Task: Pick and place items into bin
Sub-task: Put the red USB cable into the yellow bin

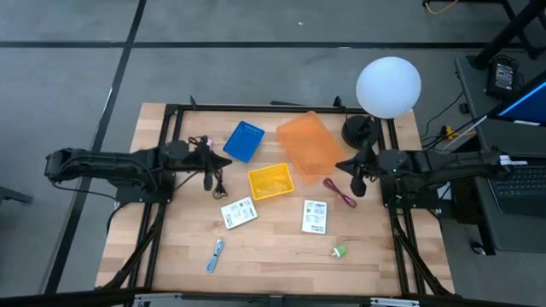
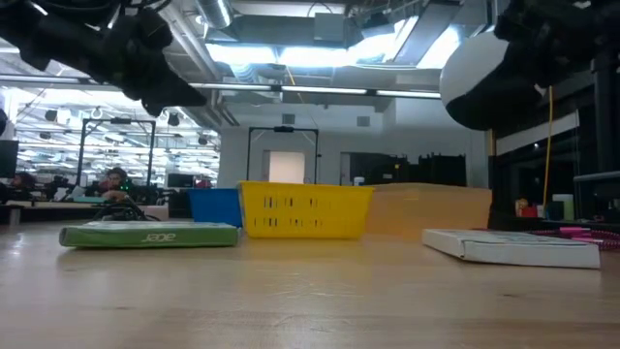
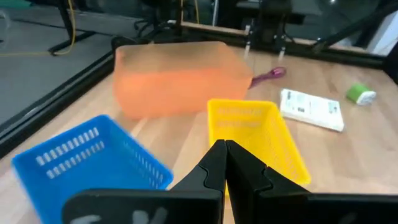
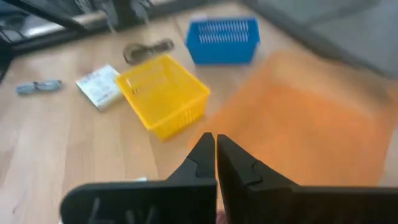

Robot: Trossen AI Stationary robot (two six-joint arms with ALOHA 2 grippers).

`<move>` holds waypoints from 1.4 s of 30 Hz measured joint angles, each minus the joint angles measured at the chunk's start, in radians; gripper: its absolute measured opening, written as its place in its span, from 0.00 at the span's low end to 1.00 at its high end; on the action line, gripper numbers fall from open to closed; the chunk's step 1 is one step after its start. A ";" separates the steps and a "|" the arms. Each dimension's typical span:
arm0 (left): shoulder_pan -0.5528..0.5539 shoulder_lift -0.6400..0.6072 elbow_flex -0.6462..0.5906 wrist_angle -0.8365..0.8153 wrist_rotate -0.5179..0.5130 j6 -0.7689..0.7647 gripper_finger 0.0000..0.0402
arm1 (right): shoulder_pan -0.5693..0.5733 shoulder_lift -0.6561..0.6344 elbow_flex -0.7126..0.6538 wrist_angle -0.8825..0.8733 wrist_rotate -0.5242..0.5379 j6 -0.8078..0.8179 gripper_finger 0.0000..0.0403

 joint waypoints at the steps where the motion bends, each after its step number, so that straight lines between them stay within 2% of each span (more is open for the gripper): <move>1: -0.009 0.011 0.000 0.024 0.008 -0.002 0.01 | 0.000 0.023 0.018 -0.029 0.000 0.027 0.00; 6: -0.069 0.046 0.000 0.066 0.046 0.011 0.01 | 0.058 0.133 0.110 -0.193 0.000 0.146 0.00; 13: -0.145 0.051 0.000 0.074 -0.027 0.021 0.01 | 0.182 0.276 0.230 -0.362 0.003 0.312 0.00; 20: -0.177 0.050 0.000 0.092 -0.072 0.056 0.01 | 0.248 0.398 0.266 -0.484 0.052 0.466 0.00; 29: -0.186 0.050 0.000 0.080 -0.040 0.096 0.01 | 0.267 0.449 0.267 -0.486 0.000 0.485 0.00; 37: -0.186 0.050 0.000 0.080 -0.040 0.099 0.01 | 0.267 0.454 0.267 -0.483 0.000 0.488 0.00; 42: -0.186 0.050 0.000 0.080 -0.041 0.096 0.01 | 0.267 0.477 0.263 -0.478 0.000 0.513 0.07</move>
